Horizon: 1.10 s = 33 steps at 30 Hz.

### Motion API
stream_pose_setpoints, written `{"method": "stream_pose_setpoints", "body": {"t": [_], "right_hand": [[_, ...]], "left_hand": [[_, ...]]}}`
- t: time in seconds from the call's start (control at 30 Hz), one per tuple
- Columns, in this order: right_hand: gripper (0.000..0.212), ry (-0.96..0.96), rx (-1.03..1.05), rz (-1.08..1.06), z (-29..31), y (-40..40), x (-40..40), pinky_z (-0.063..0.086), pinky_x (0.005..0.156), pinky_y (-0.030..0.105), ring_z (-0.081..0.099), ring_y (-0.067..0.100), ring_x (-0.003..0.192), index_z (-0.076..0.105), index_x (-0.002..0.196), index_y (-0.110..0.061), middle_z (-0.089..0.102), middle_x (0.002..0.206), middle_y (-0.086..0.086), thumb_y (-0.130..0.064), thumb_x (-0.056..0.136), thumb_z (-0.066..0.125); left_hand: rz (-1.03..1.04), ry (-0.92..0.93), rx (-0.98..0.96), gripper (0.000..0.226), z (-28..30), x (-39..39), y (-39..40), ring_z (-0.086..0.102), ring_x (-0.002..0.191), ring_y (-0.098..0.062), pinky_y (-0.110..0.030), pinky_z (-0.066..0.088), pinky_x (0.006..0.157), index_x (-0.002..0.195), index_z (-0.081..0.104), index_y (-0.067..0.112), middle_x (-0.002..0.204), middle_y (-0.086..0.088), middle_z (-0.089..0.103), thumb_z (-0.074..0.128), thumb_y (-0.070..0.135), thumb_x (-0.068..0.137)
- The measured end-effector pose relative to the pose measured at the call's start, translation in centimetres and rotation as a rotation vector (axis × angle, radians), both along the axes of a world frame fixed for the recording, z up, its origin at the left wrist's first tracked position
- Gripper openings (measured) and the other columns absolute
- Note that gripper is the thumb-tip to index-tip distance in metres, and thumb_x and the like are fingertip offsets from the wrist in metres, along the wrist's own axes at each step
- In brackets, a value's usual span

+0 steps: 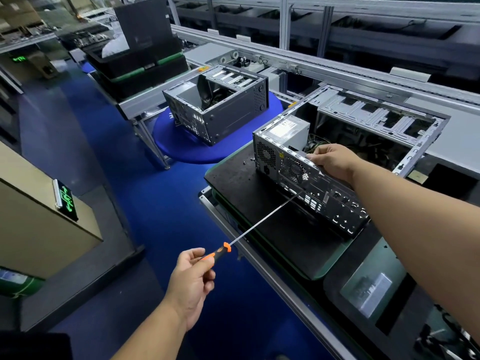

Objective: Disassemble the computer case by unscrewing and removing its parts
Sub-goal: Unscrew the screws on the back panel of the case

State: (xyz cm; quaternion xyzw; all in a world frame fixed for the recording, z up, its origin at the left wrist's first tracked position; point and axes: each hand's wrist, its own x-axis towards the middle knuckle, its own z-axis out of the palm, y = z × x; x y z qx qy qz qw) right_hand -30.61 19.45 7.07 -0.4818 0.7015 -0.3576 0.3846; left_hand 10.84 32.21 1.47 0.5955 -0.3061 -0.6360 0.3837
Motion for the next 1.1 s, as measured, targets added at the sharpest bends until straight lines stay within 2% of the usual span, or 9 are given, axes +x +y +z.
{"method": "stream_pose_setpoints", "body": {"t": [0.1,0.23,0.37,0.5,0.6,0.7,0.8,1.0,1.1], "right_hand": [[0.036,0.009,0.001,-0.004,-0.16,-0.02,-0.02,0.036,0.068,0.033,0.043,0.018,0.058,0.057,0.065,-0.017,0.050,0.057,0.000,-0.035,0.091,0.076],[0.036,0.013,-0.002,-0.015,-0.13,0.03,0.00,0.036,0.064,0.031,0.043,0.016,0.055,0.057,0.065,-0.018,0.051,0.055,-0.002,-0.035,0.091,0.076],[0.036,0.017,-0.003,-0.015,0.03,0.03,0.04,0.036,0.062,0.031,0.043,0.015,0.054,0.057,0.067,-0.018,0.051,0.053,-0.005,-0.036,0.091,0.075],[0.035,0.001,-0.005,-0.017,0.15,0.12,0.15,0.037,0.060,0.030,0.044,0.014,0.054,0.057,0.066,-0.018,0.052,0.052,-0.006,-0.035,0.091,0.075],[0.037,0.005,-0.008,-0.020,0.16,0.18,0.15,0.038,0.061,0.030,0.044,0.014,0.055,0.056,0.065,-0.018,0.052,0.052,-0.007,-0.035,0.092,0.075],[0.037,0.004,-0.005,-0.022,0.09,0.18,0.15,0.038,0.062,0.030,0.045,0.015,0.055,0.056,0.065,-0.018,0.053,0.052,-0.008,-0.035,0.092,0.075],[0.037,0.001,-0.006,-0.024,-0.03,0.07,0.06,0.039,0.064,0.031,0.046,0.015,0.056,0.056,0.065,-0.018,0.054,0.053,-0.006,-0.035,0.091,0.076],[0.036,0.017,0.009,-0.019,-0.35,-0.16,-0.18,0.040,0.067,0.032,0.048,0.016,0.057,0.059,0.067,-0.018,0.057,0.050,-0.010,-0.041,0.090,0.075],[0.036,0.016,0.007,-0.020,-0.41,-0.19,-0.32,0.041,0.069,0.034,0.049,0.016,0.059,0.060,0.067,-0.019,0.057,0.052,-0.009,-0.042,0.090,0.075]], "left_hand": [[0.001,-0.074,-0.091,0.018,-0.13,0.02,-0.39,0.055,0.068,-0.013,-0.027,0.044,0.052,0.119,0.058,0.012,0.102,-0.011,0.056,0.061,0.004,0.103],[-0.012,-0.230,-0.138,0.007,-0.49,0.12,-0.62,0.059,0.064,-0.013,-0.027,0.047,0.054,0.111,0.062,0.013,0.097,-0.011,0.064,0.062,0.015,0.105],[-0.022,-0.230,-0.088,0.026,-0.36,0.15,-0.49,0.058,0.057,-0.012,-0.025,0.045,0.049,0.108,0.067,0.013,0.082,-0.008,0.070,0.056,0.037,0.108],[-0.009,-0.227,0.040,0.043,0.11,-0.12,-0.42,0.056,0.052,-0.015,-0.026,0.044,0.044,0.106,0.071,0.019,0.069,-0.008,0.067,0.046,0.054,0.109],[-0.004,-0.161,0.071,0.035,0.23,-0.15,-0.43,0.058,0.054,-0.017,-0.027,0.041,0.045,0.111,0.069,0.016,0.076,-0.011,0.068,0.048,0.045,0.109],[0.020,-0.080,0.026,0.016,0.17,-0.01,-0.54,0.061,0.062,-0.018,-0.029,0.041,0.049,0.119,0.064,0.016,0.103,-0.013,0.063,0.055,0.019,0.105],[0.030,-0.073,-0.046,0.019,0.05,-0.04,-0.73,0.058,0.068,-0.016,-0.029,0.043,0.051,0.121,0.061,0.016,0.110,-0.012,0.059,0.057,0.007,0.105],[0.018,-0.104,-0.090,0.009,-0.07,-0.08,-0.82,0.057,0.061,-0.012,-0.026,0.043,0.050,0.114,0.063,0.014,0.098,-0.011,0.061,0.057,0.017,0.108],[-0.001,-0.139,-0.075,0.022,-0.12,-0.12,-0.68,0.055,0.058,-0.012,-0.027,0.041,0.049,0.113,0.064,0.011,0.086,-0.010,0.066,0.055,0.030,0.109]]}}
